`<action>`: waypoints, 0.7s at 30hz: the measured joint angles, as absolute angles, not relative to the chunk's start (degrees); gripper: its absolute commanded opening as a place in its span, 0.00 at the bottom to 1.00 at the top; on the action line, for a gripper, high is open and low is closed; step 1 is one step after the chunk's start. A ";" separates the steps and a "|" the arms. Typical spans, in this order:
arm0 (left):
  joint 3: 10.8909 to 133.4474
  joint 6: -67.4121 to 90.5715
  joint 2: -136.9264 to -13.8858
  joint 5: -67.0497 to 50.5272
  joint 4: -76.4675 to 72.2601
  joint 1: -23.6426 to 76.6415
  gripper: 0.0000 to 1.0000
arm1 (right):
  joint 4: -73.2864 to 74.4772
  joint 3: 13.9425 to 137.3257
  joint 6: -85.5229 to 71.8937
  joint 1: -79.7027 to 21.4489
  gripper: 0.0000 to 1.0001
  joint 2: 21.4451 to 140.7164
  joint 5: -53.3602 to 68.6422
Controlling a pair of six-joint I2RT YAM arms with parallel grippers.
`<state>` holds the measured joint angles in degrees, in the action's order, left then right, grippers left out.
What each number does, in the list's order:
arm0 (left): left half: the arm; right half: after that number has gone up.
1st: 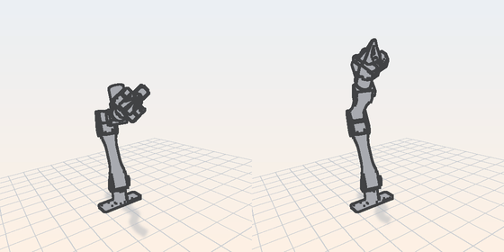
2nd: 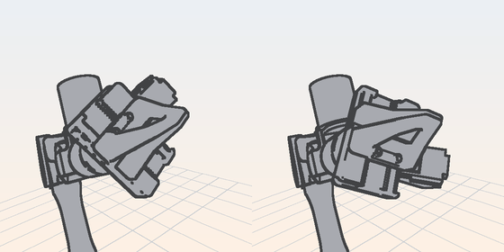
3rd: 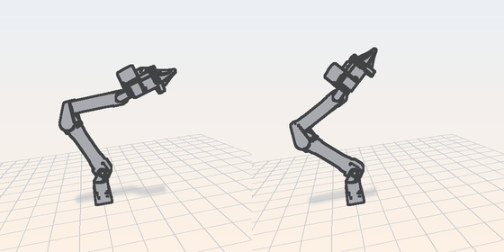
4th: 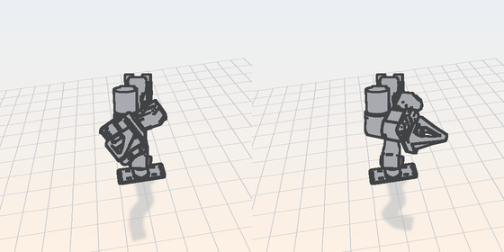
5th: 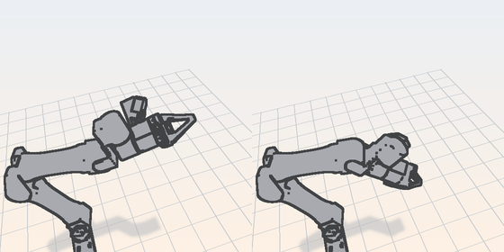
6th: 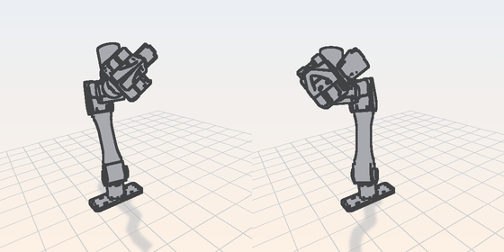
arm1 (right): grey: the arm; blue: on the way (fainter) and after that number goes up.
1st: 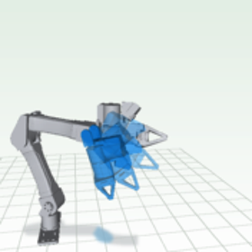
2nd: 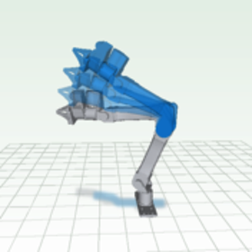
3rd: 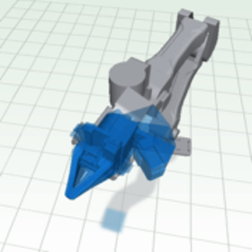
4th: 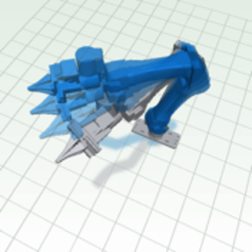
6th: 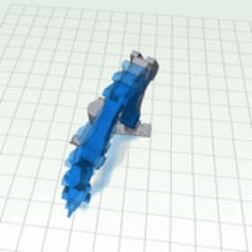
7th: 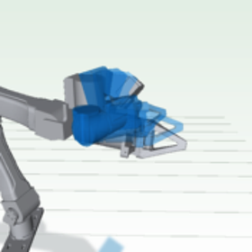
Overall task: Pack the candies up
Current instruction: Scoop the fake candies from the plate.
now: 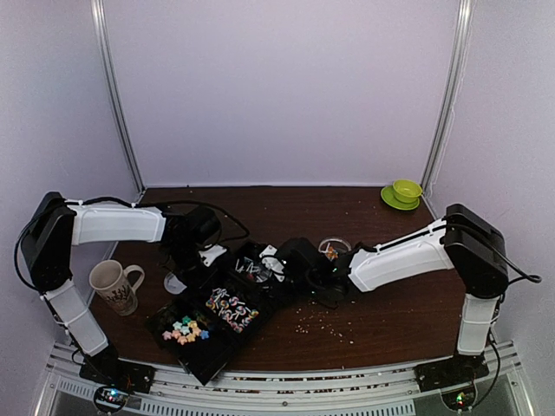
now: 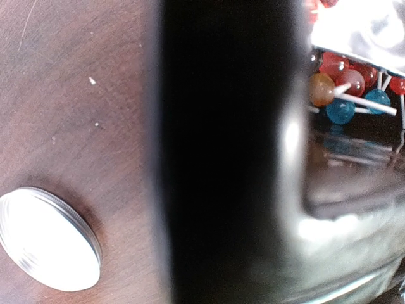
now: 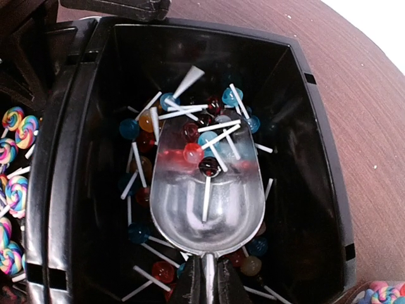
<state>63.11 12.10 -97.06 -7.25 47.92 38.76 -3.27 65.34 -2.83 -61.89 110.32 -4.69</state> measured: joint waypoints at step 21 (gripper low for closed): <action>63.11 9.91 -96.97 -7.97 46.26 38.54 0.00 | -29.56 47.13 -0.27 -61.98 0.00 105.08 -4.51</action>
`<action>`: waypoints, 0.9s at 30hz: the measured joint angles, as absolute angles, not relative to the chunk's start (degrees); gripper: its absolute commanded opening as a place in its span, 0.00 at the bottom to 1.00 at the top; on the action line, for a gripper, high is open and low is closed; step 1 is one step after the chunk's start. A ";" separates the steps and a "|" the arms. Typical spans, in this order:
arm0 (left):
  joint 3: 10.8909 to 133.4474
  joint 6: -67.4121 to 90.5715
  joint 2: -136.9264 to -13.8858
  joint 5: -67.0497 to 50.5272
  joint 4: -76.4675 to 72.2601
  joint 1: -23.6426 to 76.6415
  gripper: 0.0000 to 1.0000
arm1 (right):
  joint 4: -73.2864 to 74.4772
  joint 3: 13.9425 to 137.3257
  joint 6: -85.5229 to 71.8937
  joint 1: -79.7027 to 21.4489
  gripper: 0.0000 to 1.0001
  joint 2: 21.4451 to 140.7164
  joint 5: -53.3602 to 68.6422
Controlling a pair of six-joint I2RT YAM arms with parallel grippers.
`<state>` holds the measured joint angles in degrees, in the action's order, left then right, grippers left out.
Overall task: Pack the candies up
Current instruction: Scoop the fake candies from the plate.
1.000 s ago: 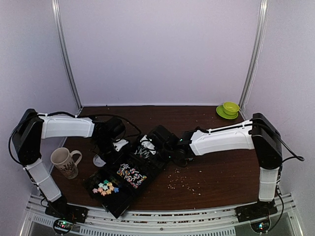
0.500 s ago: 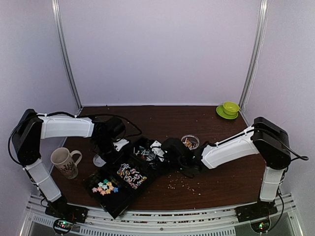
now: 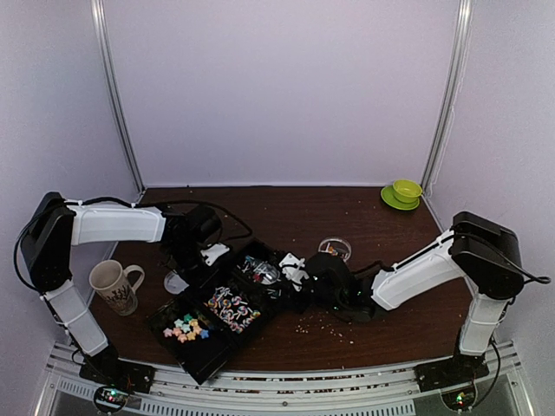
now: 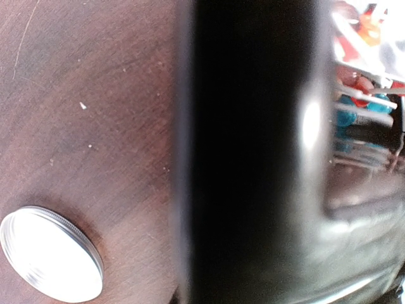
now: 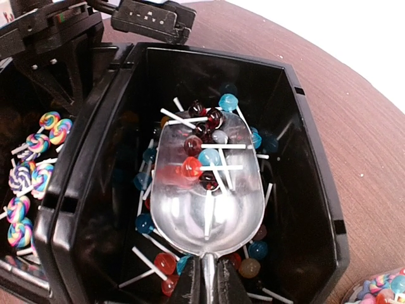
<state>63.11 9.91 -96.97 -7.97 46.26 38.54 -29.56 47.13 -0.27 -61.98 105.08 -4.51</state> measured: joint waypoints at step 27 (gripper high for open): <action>63.11 9.91 -96.05 -9.74 43.42 38.26 0.00 | -43.46 32.56 4.80 -62.50 0.00 93.23 -9.76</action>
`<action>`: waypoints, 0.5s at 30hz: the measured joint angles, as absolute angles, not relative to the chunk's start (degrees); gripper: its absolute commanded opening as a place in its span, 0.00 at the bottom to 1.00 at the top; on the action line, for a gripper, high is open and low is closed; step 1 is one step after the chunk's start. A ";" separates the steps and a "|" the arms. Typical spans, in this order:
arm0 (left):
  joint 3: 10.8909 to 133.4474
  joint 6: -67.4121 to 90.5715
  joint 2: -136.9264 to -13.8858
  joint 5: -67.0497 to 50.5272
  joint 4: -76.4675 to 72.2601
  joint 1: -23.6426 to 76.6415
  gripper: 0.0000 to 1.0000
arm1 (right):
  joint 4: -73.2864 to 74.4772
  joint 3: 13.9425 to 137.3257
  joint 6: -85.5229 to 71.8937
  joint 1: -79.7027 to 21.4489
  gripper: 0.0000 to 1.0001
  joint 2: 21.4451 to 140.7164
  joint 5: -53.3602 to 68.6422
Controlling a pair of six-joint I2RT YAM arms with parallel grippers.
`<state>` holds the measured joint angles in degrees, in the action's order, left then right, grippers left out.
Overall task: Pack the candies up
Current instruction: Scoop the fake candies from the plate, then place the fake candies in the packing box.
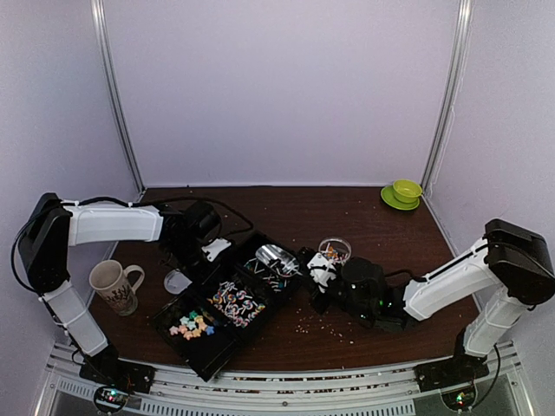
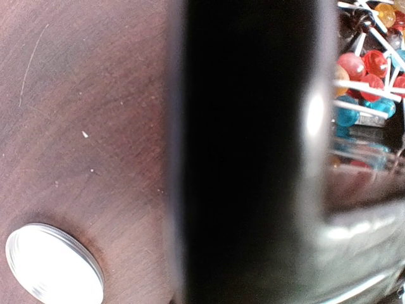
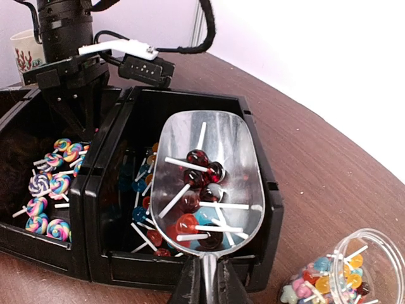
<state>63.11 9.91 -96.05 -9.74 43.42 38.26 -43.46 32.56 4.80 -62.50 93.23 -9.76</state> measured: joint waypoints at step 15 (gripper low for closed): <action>63.11 9.91 -96.05 -9.78 43.40 37.91 0.00 | -32.34 30.39 5.48 -62.61 0.00 77.47 -20.58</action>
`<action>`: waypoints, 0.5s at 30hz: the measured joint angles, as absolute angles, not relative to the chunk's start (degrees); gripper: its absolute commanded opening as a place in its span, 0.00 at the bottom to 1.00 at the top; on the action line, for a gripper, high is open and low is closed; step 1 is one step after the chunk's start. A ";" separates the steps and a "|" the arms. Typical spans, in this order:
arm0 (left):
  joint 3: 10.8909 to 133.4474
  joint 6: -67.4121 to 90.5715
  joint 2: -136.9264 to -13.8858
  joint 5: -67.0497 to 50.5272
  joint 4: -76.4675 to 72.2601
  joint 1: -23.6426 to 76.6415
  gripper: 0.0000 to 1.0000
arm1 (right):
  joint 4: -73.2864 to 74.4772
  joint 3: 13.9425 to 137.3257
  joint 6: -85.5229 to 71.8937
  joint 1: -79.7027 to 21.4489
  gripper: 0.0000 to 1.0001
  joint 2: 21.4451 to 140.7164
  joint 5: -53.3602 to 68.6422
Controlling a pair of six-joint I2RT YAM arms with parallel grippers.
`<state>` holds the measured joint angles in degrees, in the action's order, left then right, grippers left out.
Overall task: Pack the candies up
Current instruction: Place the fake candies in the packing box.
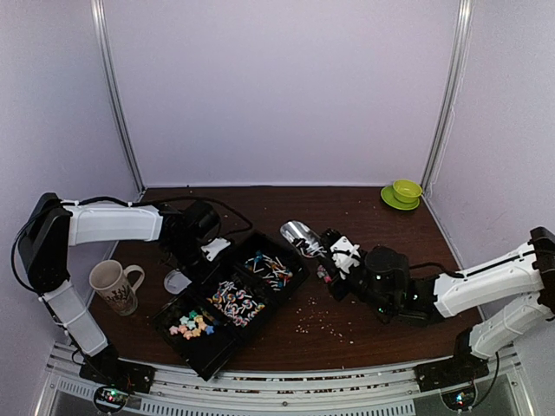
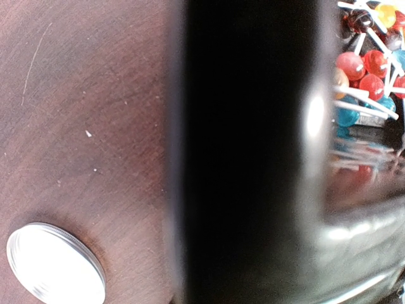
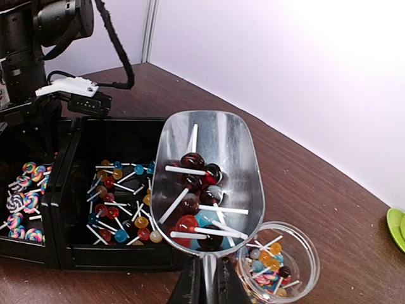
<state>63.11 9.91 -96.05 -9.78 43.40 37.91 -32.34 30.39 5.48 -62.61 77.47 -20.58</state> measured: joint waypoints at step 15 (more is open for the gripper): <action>63.11 9.93 -95.98 -9.65 43.44 37.89 0.00 | -2.26 31.14 -0.36 -61.08 0.00 56.51 -26.04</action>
